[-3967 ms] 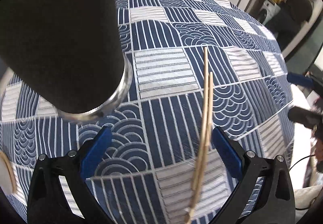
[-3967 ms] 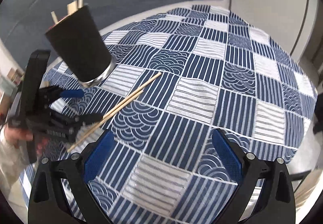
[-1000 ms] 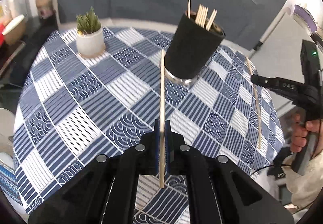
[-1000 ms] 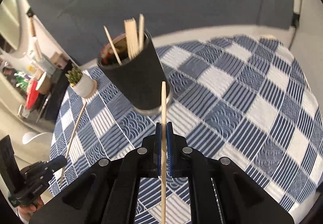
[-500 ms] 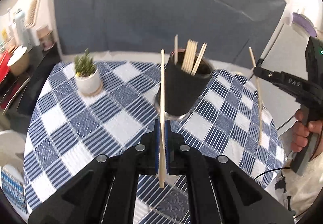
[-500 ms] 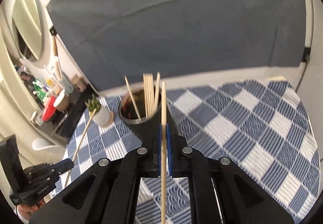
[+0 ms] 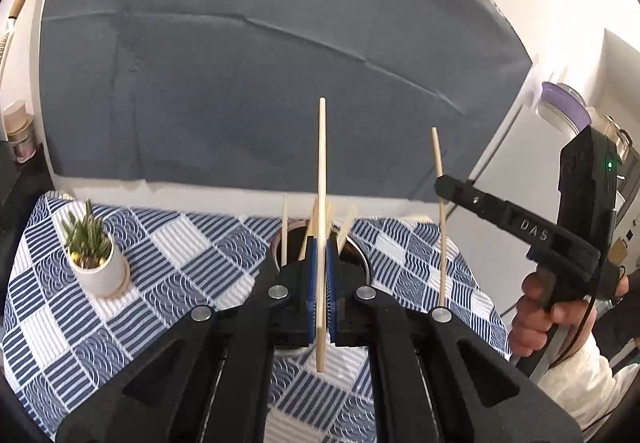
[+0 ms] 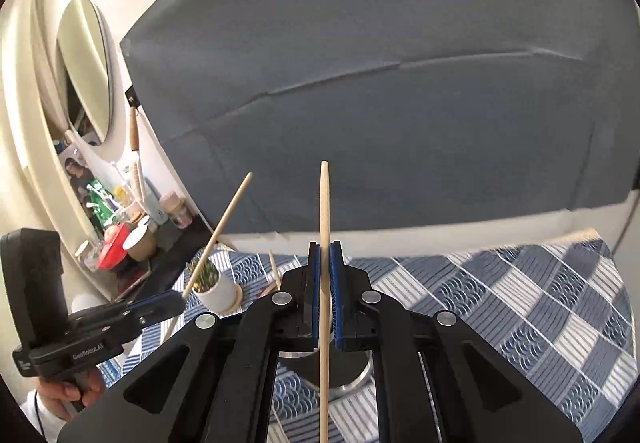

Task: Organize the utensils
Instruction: 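Lower the left gripper's stick into the holder while the right gripper lowers its stick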

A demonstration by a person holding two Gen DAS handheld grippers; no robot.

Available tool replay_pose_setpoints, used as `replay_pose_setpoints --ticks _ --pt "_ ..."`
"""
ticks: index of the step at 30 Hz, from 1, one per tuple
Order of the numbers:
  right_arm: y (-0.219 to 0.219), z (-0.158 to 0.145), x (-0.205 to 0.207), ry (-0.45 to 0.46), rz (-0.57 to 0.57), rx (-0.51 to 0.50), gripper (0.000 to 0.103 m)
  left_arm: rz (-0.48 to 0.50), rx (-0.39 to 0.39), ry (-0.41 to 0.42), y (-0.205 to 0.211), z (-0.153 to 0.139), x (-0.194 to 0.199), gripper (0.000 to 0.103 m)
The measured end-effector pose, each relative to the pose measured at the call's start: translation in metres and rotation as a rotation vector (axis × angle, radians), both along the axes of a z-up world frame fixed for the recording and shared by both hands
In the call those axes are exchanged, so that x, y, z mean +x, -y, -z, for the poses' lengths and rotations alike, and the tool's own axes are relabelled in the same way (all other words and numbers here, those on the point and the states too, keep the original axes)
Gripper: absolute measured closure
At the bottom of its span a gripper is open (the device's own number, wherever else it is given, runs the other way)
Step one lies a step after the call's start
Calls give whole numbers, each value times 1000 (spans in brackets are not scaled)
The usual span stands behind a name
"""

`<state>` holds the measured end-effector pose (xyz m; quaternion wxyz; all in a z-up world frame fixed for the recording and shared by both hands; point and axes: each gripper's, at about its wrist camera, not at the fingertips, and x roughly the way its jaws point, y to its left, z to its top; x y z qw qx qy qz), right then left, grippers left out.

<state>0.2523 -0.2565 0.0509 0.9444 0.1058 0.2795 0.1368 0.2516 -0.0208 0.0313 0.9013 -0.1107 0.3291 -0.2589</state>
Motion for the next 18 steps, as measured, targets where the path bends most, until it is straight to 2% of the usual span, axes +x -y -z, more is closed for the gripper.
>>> replay_pose_setpoints --ticks 8,13,18 --pt "-14 8 39 15 -38 24 98 27 -119 60 -4 1 27 98" --pt "-14 8 52 68 -64 91 98 74 -181 116 5 15 41 98" --pt "-12 12 62 79 -78 104 98 94 -242 147 13 38 55 98"
